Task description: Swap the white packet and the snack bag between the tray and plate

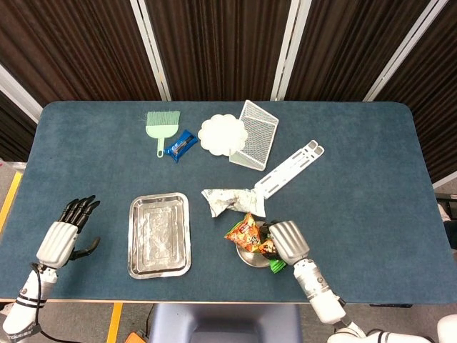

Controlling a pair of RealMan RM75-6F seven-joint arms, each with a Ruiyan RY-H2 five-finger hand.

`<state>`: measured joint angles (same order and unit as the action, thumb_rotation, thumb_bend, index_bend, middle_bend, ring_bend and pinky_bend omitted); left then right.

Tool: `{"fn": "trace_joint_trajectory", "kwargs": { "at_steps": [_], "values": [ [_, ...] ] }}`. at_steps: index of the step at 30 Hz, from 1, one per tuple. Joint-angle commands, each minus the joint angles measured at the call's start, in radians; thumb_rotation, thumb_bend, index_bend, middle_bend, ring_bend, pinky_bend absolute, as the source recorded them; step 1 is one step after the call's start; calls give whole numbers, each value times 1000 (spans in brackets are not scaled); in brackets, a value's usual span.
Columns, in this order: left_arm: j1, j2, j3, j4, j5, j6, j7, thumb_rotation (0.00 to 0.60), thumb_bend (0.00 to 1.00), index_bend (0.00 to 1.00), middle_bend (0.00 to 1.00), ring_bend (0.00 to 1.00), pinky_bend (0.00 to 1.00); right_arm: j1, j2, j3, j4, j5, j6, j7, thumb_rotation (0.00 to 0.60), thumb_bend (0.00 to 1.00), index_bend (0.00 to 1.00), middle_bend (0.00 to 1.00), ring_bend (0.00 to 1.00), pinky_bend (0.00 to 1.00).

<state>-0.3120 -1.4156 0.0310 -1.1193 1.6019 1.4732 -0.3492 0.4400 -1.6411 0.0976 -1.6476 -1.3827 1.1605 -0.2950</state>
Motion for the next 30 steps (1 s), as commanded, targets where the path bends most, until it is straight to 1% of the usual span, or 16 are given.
{"fn": "trace_joint_trajectory", "kwargs": {
  "at_steps": [1, 4, 8, 10, 12, 13, 16, 17, 18, 19, 20, 21, 23, 24, 27, 30],
  "values": [
    [9, -1, -7, -1, -5, 9, 9, 600, 376, 0, 0, 0, 44, -6, 35, -40, -83, -88, 34, 16, 600, 431, 803, 694, 638, 851],
    [17, -3, -12, 1, -11, 13, 5, 600, 374, 0, 0, 0, 44, 7, 22, -59, -119, -117, 15, -1, 600, 431, 803, 696, 641, 851],
    [21, -5, -13, 6, -9, 10, 11, 600, 374, 0, 0, 0, 44, 43, -54, -47, -94, -89, -41, -75, 600, 430, 795, 696, 641, 835],
    [23, -3, -14, 3, -6, 15, 12, 600, 373, 0, 0, 0, 44, 57, -109, -35, -56, -58, -62, -106, 600, 430, 736, 695, 628, 795],
    [26, -1, -16, 3, -4, 20, 12, 600, 374, 0, 0, 0, 45, 67, -158, -30, -14, -41, -76, -116, 600, 430, 628, 673, 593, 728],
    [27, 0, -18, 3, -4, 22, 12, 600, 375, 0, 0, 0, 45, 71, -173, -31, 0, -34, -84, -116, 600, 430, 604, 660, 581, 711],
    [29, 3, -23, 4, -7, 23, 6, 600, 374, 0, 0, 0, 44, 79, -197, -39, 31, -20, -107, -115, 600, 431, 487, 577, 508, 615],
    [30, 3, -25, 5, -9, 21, 1, 600, 373, 0, 0, 0, 45, 81, -194, -44, 31, -12, -118, -117, 600, 430, 401, 517, 449, 559],
    [32, 5, -26, 8, -12, 20, -6, 600, 373, 0, 0, 0, 45, 87, -180, -48, 20, 9, -144, -118, 600, 414, 251, 412, 340, 460],
    [32, 5, -28, 9, -13, 19, -9, 600, 373, 0, 0, 0, 45, 93, -165, -48, 6, 32, -168, -122, 600, 392, 163, 341, 265, 391],
    [31, 5, -30, 10, -15, 17, -12, 600, 373, 0, 0, 0, 44, 100, -148, -46, -11, 54, -190, -125, 600, 350, 60, 237, 155, 285],
    [31, 6, -32, 11, -18, 13, -16, 600, 373, 0, 0, 0, 44, 109, -122, -43, -38, 81, -219, -119, 600, 301, 7, 146, 69, 190],
    [31, 7, -33, 13, -20, 7, -21, 600, 373, 0, 0, 0, 44, 119, -75, -43, -84, 115, -256, -103, 600, 221, 0, 41, 4, 72],
    [31, 8, -35, 14, -21, 6, -23, 600, 373, 0, 0, 0, 44, 124, -36, -43, -118, 133, -277, -87, 600, 186, 0, 13, 0, 33],
    [33, 10, -36, 11, -19, 10, -23, 600, 372, 0, 0, 0, 44, 125, 84, -50, -202, 149, -310, -29, 600, 128, 0, 0, 0, 0],
    [36, 14, -38, 9, -17, 14, -26, 600, 374, 0, 0, 0, 44, 110, 190, -44, -237, 128, -290, 33, 600, 120, 0, 0, 0, 0]
  ]
}}
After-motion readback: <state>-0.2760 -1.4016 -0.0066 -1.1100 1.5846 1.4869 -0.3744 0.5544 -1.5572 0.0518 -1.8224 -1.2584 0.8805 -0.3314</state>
